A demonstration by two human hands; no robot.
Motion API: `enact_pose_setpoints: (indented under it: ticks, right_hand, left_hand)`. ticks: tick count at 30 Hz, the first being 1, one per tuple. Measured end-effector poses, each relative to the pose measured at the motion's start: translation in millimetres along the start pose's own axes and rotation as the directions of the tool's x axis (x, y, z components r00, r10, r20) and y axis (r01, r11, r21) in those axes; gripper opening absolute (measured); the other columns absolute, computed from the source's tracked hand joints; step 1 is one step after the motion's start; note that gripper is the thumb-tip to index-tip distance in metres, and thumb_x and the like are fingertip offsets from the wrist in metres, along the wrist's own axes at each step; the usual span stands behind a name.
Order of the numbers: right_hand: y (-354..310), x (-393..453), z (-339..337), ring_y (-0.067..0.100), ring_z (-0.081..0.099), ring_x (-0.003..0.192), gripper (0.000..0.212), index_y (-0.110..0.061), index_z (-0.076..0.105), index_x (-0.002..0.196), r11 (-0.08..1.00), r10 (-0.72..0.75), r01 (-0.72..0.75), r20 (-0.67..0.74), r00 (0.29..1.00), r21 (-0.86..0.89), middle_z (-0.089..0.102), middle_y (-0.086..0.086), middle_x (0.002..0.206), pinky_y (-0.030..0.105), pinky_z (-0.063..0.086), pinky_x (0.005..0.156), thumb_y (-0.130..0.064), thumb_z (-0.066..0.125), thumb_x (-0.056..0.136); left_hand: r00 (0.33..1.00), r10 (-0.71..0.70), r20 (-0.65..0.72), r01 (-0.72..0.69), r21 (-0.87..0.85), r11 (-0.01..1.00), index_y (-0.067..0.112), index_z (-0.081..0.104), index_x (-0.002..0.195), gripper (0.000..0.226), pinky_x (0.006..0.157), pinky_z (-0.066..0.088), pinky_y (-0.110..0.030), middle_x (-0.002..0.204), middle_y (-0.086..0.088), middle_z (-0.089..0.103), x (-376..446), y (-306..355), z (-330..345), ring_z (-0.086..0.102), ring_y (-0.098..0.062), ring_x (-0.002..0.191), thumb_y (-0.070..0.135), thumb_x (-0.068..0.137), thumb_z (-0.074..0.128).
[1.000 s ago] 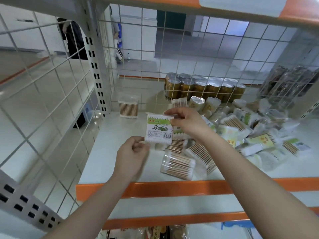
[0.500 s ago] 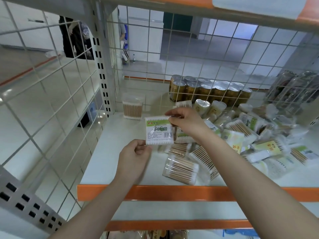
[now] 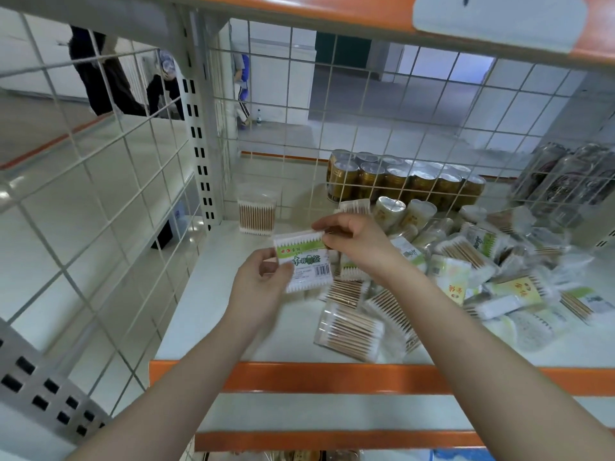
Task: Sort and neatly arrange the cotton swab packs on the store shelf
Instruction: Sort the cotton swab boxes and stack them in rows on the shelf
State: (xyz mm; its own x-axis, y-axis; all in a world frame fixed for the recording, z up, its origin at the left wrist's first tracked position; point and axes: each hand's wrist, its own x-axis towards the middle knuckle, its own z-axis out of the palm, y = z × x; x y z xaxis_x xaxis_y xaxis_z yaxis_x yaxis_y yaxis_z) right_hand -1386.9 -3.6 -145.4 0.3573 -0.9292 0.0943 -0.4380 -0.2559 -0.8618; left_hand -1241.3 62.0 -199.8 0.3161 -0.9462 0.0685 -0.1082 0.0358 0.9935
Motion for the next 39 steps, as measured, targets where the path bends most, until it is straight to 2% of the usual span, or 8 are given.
enact_pose_setpoints:
  ticks: [4,8,15,19,22,26,29,39]
  right_hand:
    - [3,4,4,0.0,0.056,0.085,0.026,-0.015,0.063,0.108,0.999,0.002,-0.002,-0.013,1.0,-0.038,0.061,-0.007,0.098,0.004,0.045,0.07,0.0,0.054,0.089]
    - [8,11,0,0.008,0.056,0.092,0.028,-0.016,0.062,0.109,0.995,0.035,-0.042,-0.073,0.997,-0.089,0.061,-0.004,0.104,0.01,0.044,0.073,0.0,0.052,0.088]
    - [24,20,-5,0.007,0.056,0.091,0.023,-0.018,0.063,0.105,0.975,0.023,-0.049,-0.119,0.993,-0.217,0.06,-0.007,0.1,0.019,0.045,0.083,-0.006,0.051,0.09]
    - [30,24,-6,0.005,0.053,0.087,0.021,-0.019,0.063,0.106,0.942,-0.005,-0.033,-0.114,0.993,-0.333,0.058,-0.009,0.098,0.015,0.039,0.077,-0.009,0.052,0.091]
    - [33,26,-7,0.006,0.053,0.09,0.023,-0.02,0.062,0.107,0.923,0.0,-0.031,-0.08,0.997,-0.384,0.058,-0.008,0.101,0.018,0.04,0.08,-0.01,0.051,0.09]
    - [35,28,-7,0.008,0.054,0.092,0.025,-0.019,0.062,0.109,0.924,0.002,-0.033,-0.082,0.997,-0.381,0.06,-0.005,0.103,0.02,0.043,0.084,-0.009,0.051,0.089]
    - [37,30,-7,0.007,0.054,0.091,0.024,-0.02,0.061,0.109,0.922,0.005,-0.037,-0.083,0.997,-0.387,0.059,-0.007,0.101,0.02,0.043,0.083,-0.009,0.051,0.089]
    - [45,38,-6,0.005,0.048,0.095,0.023,-0.018,0.061,0.11,0.861,-0.044,0.003,-0.069,0.997,-0.509,0.06,-0.002,0.113,0.019,0.038,0.082,-0.012,0.051,0.091]
  left_hand:
    - [0.998,0.01,-0.067,-0.006,0.055,0.998,0.008,0.056,0.099,0.016,0.055,0.042,-0.016,0.076,-0.005,0.058,13,-2,-4,0.054,-0.019,0.066,0.006,0.085,0.061]
    - [0.976,0.023,-0.218,0.008,0.136,0.991,0.012,0.048,0.09,0.017,0.069,0.039,-0.026,0.08,0.004,0.053,20,-10,-9,0.053,-0.019,0.082,0.007,0.082,0.063]
    - [0.927,0.166,-0.338,-0.003,0.435,0.901,0.012,0.04,0.098,0.031,0.059,0.037,-0.032,0.101,-0.01,0.052,38,-23,-20,0.052,-0.027,0.078,0.011,0.079,0.064]
    - [0.939,0.222,-0.261,-0.027,0.59,0.807,0.004,0.043,0.112,0.037,0.055,0.032,-0.03,0.117,-0.012,0.042,44,-25,-16,0.05,-0.029,0.081,0.006,0.079,0.061]
    - [0.966,0.242,-0.095,-0.114,0.68,0.724,0.017,0.037,0.133,0.057,0.056,0.036,-0.029,0.13,-0.007,0.035,46,-29,-16,0.053,-0.028,0.084,0.008,0.081,0.06]
    - [0.962,0.198,0.185,-0.268,0.769,0.58,0.03,0.031,0.141,0.064,0.071,0.042,-0.03,0.146,0.005,0.02,48,-33,-18,0.047,-0.025,0.114,0.02,0.084,0.057]
    - [0.958,0.149,0.245,-0.286,0.78,0.556,0.031,0.028,0.142,0.07,0.08,0.045,-0.033,0.15,0.006,0.011,53,-31,-20,0.036,-0.024,0.124,0.014,0.08,0.054]
    - [0.874,0.387,0.293,-0.409,0.874,0.263,0.006,0.061,0.116,0.063,0.086,0.046,-0.05,0.127,-0.019,0.054,82,-42,-42,0.053,-0.042,0.111,0.01,0.057,0.084]
